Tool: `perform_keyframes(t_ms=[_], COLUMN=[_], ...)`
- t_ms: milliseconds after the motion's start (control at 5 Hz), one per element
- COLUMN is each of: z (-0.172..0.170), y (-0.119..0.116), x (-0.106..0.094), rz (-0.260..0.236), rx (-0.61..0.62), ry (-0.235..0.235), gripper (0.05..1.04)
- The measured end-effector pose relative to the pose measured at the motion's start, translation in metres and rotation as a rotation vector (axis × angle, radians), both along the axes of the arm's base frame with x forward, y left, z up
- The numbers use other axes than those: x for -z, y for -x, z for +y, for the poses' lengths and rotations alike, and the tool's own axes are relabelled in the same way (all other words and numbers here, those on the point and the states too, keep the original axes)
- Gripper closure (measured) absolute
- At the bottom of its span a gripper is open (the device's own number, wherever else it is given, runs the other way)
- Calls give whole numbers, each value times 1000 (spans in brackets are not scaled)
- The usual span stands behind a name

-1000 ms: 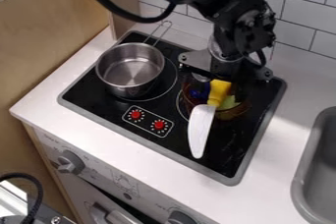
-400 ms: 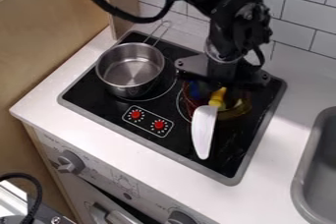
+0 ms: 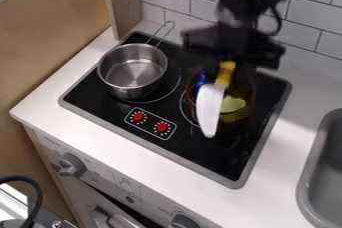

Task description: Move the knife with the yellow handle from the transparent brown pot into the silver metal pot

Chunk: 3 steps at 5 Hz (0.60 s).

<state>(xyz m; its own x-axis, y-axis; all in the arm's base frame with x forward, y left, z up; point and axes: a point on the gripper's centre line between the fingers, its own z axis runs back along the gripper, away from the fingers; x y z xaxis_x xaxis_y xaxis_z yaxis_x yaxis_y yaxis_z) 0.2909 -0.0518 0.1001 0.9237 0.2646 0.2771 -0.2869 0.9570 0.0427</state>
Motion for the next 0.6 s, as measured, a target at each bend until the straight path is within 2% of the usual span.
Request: perform_keyframes(t_ms=[200,400,600], z=[22,58,86], y=[-4,-8,-5], x=[-17,-22,-15], rz=[46,35,30], rx=[65,121,144], ry=[-27,-53,-57], gripper=[720,720,720])
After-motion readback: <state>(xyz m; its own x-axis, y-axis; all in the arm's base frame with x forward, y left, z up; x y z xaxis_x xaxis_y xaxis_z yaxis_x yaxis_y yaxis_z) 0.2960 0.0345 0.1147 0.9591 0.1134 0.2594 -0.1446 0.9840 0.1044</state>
